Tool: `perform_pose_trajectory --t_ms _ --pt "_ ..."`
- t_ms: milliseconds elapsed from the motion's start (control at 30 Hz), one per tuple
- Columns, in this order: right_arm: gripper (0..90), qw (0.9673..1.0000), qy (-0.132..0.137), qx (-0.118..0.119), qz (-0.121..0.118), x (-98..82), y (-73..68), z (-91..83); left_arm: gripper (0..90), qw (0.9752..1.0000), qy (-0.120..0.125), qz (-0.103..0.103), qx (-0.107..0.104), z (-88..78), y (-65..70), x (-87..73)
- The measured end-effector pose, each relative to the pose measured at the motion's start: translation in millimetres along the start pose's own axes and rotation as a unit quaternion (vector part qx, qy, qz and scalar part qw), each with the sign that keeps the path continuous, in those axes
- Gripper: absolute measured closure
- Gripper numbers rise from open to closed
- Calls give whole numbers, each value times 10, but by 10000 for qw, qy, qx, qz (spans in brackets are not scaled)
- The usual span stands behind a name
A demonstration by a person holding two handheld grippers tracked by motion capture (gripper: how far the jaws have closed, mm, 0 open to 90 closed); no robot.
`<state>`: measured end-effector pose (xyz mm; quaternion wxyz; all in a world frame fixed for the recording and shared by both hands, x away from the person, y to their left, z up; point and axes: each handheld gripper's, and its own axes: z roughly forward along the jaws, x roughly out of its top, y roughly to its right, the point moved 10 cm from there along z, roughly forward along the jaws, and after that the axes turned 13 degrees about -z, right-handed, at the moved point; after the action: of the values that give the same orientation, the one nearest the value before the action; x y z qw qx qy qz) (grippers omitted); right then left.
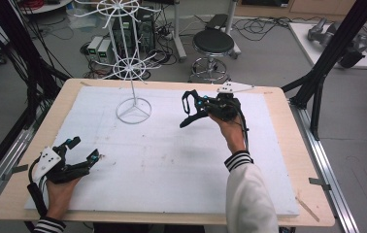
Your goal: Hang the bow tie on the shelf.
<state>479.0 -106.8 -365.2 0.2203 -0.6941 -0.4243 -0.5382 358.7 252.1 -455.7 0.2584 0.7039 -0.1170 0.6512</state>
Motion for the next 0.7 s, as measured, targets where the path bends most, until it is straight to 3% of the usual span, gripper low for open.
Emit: perform_pose_trajectory --t_ms 333,700 --pt "883 9986 413 300 -95 388 -151 223 168 10000 -1 9 7 1 0 -1" --pt "883 9967 571 538 -201 627 -301 467 167 10000 8 -29 9 0 -4 2"
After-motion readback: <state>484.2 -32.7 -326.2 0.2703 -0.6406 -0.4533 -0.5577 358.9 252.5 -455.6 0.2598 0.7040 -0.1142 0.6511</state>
